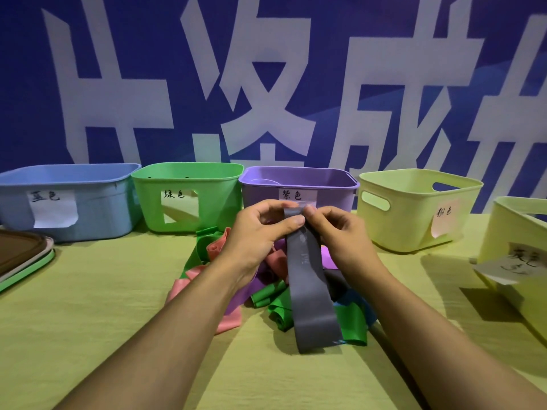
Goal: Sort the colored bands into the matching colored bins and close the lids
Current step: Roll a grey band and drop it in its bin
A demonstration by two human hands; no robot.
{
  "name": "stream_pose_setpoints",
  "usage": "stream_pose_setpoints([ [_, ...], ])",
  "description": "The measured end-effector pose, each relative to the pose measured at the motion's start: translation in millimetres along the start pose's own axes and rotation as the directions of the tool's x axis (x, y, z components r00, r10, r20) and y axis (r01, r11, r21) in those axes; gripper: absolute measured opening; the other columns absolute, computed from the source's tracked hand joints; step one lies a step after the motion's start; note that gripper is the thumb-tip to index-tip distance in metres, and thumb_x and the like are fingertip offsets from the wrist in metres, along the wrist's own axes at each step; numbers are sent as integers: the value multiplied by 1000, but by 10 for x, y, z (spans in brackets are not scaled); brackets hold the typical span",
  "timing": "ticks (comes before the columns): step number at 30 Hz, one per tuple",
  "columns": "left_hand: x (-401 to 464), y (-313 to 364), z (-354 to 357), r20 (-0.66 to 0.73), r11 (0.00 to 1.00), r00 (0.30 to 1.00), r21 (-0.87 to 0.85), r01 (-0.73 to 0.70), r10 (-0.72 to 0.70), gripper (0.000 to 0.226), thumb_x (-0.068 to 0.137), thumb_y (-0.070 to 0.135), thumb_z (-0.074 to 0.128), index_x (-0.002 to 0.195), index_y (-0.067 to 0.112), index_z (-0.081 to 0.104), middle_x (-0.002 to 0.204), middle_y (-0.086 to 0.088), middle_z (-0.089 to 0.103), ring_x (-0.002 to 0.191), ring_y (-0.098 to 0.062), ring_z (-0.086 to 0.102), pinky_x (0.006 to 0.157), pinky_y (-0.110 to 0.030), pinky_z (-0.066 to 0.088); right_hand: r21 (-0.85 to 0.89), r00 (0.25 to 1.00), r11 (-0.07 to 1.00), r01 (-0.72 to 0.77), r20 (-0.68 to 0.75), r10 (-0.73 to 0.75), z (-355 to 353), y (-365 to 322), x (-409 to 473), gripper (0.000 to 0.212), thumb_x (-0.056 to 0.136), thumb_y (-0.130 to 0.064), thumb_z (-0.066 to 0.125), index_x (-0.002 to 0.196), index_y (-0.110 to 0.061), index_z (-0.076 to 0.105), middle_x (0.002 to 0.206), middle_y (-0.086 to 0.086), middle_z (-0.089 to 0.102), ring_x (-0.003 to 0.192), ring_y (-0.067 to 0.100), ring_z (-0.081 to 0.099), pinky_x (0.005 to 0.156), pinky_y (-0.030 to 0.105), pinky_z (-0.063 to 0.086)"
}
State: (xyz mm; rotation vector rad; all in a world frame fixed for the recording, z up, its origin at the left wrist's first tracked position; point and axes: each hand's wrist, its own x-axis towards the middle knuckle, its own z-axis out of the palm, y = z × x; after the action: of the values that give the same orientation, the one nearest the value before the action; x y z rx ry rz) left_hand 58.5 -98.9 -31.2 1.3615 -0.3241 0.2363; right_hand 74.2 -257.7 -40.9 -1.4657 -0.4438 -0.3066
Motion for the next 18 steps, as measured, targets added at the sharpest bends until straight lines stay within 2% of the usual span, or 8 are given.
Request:
stream_pose_setpoints([
  [3, -11, 38, 16, -5, 999, 1000, -26, 30, -30, 45, 65, 27, 86, 106, 11, 73, 104, -13, 78, 101, -26, 74, 87, -33, 58, -32, 999, 999, 33, 40, -32, -23, 26, -3, 22, 93, -22, 69, 101, -3, 73, 91, 7, 77, 87, 15, 71, 81, 31, 59],
  [6, -18, 65, 34, -22, 997, 997, -22, 71, -72, 41, 74, 41, 78, 103, 11, 74, 101, -13, 78, 91, -22, 75, 76, -28, 58, -53, 996, 997, 57, 66, -54, -30, 36, 5, 15, 95, -16, 69, 105, -6, 73, 95, 4, 78, 90, 12, 72, 79, 25, 56],
  [9, -12, 47, 32, -33, 992, 992, 29, 120, -119, 51, 77, 54, 73, 102, 10, 79, 98, -15, 79, 87, -25, 76, 79, -34, 59, -37, 994, 996, 82, 69, -79, -22, 34, 13, 16, 93, -13, 69, 108, -7, 72, 100, 5, 78, 93, 12, 71, 82, 26, 56],
  [12, -15, 10, 31, -49, 991, 992, 66, 116, -113, 64, 71, 66, 78, 96, 7, 79, 94, -23, 77, 78, -27, 70, 75, -39, 53, -24, 993, 996, 90, 79, -88, -31, 33, 12, 16, 92, -12, 70, 108, -9, 73, 102, 5, 78, 96, 14, 72, 85, 27, 56],
  [14, -19, 8, 31, -55, 991, 992, 68, 117, -113, 60, 73, 61, 80, 92, 4, 78, 88, -24, 75, 67, -24, 66, 65, -33, 51, -18, 993, 996, 86, 81, -84, -40, 30, 7, 15, 92, -12, 71, 107, -9, 73, 101, 4, 78, 95, 13, 72, 84, 27, 55],
  [16, -25, 19, 34, -45, 991, 991, 27, 129, -128, 41, 84, 44, 76, 90, 4, 77, 80, -18, 75, 59, -17, 66, 52, -24, 49, -1, 995, 998, 68, 74, -68, -43, 19, -3, 21, 89, -17, 73, 108, -7, 73, 102, 6, 78, 96, 15, 72, 85, 29, 55],
  [18, -30, 31, 45, -31, 991, 991, 7, 132, -132, 30, 85, 39, 75, 86, 9, 78, 80, -19, 73, 61, -19, 64, 48, -22, 47, 12, 997, 999, 36, 73, -37, -41, 8, -15, 32, 90, -29, 72, 113, -7, 72, 108, 8, 77, 103, 19, 72, 90, 35, 57],
])
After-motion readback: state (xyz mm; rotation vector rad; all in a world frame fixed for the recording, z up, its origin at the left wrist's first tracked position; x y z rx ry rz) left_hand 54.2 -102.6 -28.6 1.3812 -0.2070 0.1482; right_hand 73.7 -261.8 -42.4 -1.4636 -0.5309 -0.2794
